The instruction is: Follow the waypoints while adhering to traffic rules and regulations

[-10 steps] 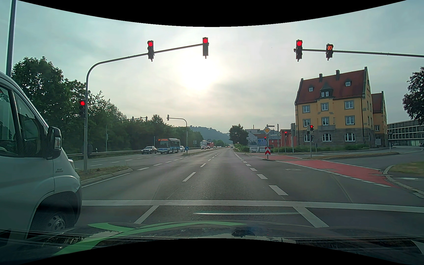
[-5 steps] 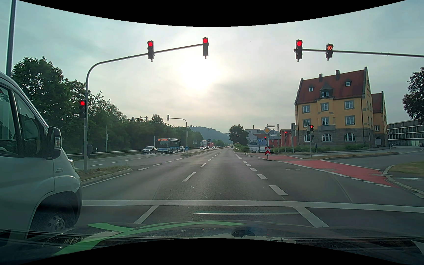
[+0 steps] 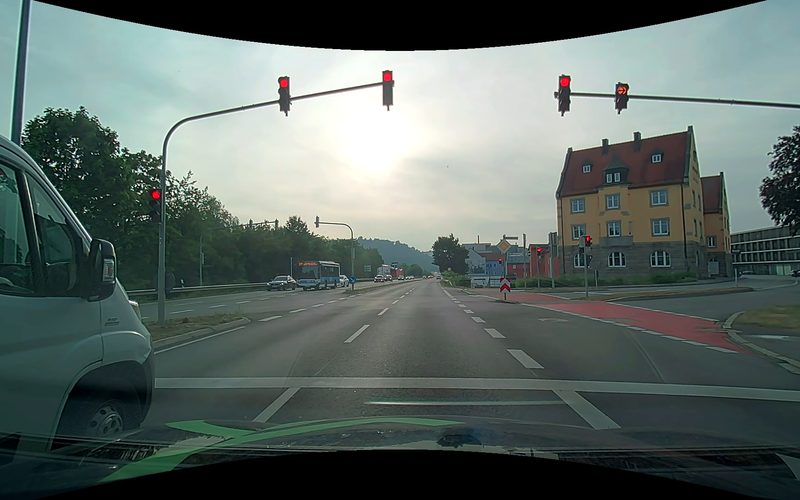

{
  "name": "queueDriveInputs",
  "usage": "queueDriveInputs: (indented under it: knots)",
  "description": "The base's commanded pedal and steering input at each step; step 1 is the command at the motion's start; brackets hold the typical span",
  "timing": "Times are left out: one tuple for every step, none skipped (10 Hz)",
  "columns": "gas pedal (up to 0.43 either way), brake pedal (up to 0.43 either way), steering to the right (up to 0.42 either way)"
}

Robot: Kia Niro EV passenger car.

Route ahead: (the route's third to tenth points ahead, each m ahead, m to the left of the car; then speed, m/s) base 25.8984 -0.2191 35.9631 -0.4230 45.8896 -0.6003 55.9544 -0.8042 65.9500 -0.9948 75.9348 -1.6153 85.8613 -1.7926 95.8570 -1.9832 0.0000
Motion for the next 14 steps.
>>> queueDriveInputs:
  knots:
    - [0.0, 0.305, -0.014]
    - [0.0, 0.305, -0.014]
    - [0.0, 0.305, -0.014]
    - [0.0, 0.305, -0.014]
    - [0.0, 0.305, -0.014]
    - [0.0, 0.305, -0.014]
    - [0.0, 0.305, -0.014]
    - [0.0, 0.305, -0.014]
    - [0.0, 0.305, -0.014]
    - [0.0, 0.305, -0.014]
    - [0.0, 0.305, -0.014]
    - [0.0, 0.305, -0.014]
    - [0.0, 0.305, -0.014]
    - [0.0, 0.305, -0.014]
